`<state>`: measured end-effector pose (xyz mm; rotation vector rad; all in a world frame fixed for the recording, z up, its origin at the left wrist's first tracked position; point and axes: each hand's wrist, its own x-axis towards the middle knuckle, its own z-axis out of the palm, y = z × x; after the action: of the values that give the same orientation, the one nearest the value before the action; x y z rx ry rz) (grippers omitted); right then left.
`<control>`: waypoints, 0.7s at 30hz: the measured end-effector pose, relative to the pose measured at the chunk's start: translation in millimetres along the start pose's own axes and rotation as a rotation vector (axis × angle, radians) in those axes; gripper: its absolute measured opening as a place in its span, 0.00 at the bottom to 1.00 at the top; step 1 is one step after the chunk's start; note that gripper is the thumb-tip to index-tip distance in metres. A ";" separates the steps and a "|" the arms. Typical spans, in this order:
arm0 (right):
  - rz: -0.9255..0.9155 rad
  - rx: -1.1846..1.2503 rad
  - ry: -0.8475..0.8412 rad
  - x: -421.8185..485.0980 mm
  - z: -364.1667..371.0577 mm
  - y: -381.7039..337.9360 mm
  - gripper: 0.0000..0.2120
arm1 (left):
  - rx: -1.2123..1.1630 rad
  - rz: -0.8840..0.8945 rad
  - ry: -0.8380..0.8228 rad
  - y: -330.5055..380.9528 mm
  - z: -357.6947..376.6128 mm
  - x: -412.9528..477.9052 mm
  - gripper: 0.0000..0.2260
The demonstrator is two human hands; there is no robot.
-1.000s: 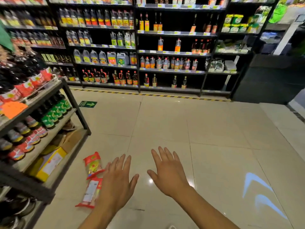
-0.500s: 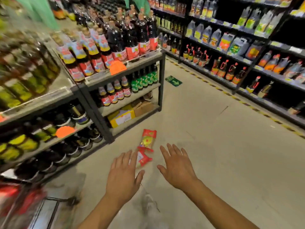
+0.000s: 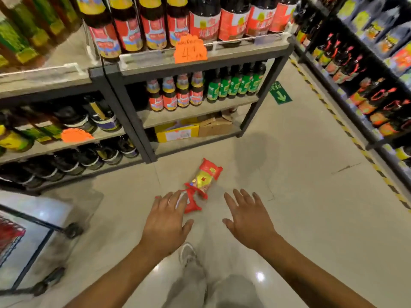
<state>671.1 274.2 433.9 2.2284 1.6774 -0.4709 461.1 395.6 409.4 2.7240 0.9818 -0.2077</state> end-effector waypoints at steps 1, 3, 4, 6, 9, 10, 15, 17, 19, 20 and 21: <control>-0.037 0.028 0.005 22.3 1.0 4.0 0.34 | 0.004 0.001 0.001 -2.2 7.1 13.3 0.30; -0.109 0.033 -0.027 72.7 12.0 8.4 0.34 | 0.038 -0.017 0.000 -11.3 28.5 39.1 0.29; -0.127 0.035 -0.015 97.7 23.8 8.9 0.34 | 0.054 -0.034 -0.007 -18.0 42.6 53.0 0.30; -0.185 0.043 0.007 146.8 55.8 9.9 0.33 | 0.069 -0.075 -0.039 -32.6 76.0 79.7 0.31; -0.281 0.034 -0.050 217.9 122.8 14.9 0.31 | 0.085 -0.136 -0.118 -57.0 140.8 118.3 0.33; -0.302 0.029 -0.079 237.6 145.5 17.0 0.32 | 0.089 -0.151 -0.151 -63.7 162.9 131.2 0.33; -0.381 -0.082 -0.162 330.3 249.7 35.5 0.34 | 0.114 -0.195 -0.288 -86.8 289.6 198.9 0.31; -0.393 -0.115 -0.171 369.6 287.6 41.5 0.32 | 0.089 -0.241 -0.343 -93.6 342.7 224.4 0.32; -0.434 -0.158 -0.162 409.9 324.9 42.6 0.31 | 0.065 -0.300 -0.376 -100.3 391.1 248.2 0.33; -0.461 -0.174 -0.164 431.3 343.1 40.8 0.31 | 0.051 -0.327 -0.387 -103.5 412.7 258.7 0.34; -0.483 -0.186 -0.172 453.2 359.5 38.2 0.32 | 0.039 -0.341 -0.397 -107.1 432.9 268.2 0.35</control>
<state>799.2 497.5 -85.5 1.5979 2.0660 -0.5711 574.6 522.1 -82.4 2.3882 1.3107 -0.7984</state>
